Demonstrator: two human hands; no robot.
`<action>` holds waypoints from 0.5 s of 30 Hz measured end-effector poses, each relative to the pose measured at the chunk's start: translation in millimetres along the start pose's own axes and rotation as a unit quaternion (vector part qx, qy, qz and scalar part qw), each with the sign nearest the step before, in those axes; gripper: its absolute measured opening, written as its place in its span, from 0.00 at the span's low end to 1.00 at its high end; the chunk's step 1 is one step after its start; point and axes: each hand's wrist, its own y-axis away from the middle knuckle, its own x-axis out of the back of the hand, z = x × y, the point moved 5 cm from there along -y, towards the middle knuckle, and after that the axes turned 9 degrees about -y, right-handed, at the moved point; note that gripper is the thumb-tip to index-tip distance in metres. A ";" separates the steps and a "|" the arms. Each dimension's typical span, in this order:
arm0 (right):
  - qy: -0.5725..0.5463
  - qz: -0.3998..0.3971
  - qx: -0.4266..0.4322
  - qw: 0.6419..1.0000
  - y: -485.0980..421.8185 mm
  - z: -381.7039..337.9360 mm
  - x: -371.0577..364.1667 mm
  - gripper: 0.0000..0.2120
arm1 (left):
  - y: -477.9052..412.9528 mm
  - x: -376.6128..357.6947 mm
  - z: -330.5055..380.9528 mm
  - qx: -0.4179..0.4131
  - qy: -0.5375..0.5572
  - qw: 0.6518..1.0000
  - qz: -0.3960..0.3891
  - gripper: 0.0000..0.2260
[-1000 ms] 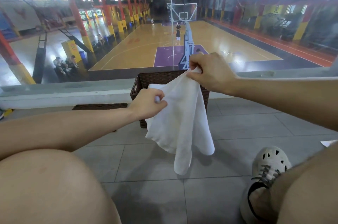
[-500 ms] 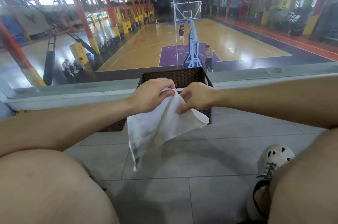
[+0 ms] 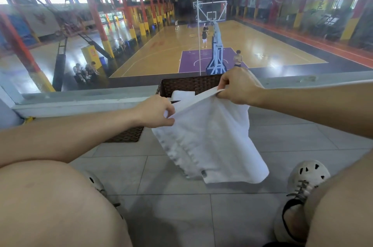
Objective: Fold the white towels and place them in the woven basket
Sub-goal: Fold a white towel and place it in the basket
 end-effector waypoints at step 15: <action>0.118 -0.195 0.026 0.973 25.1 24.5 -28.9 0.11 | -5.6 38.5 -37.8 0.179 0.143 0.959 0.170 0.01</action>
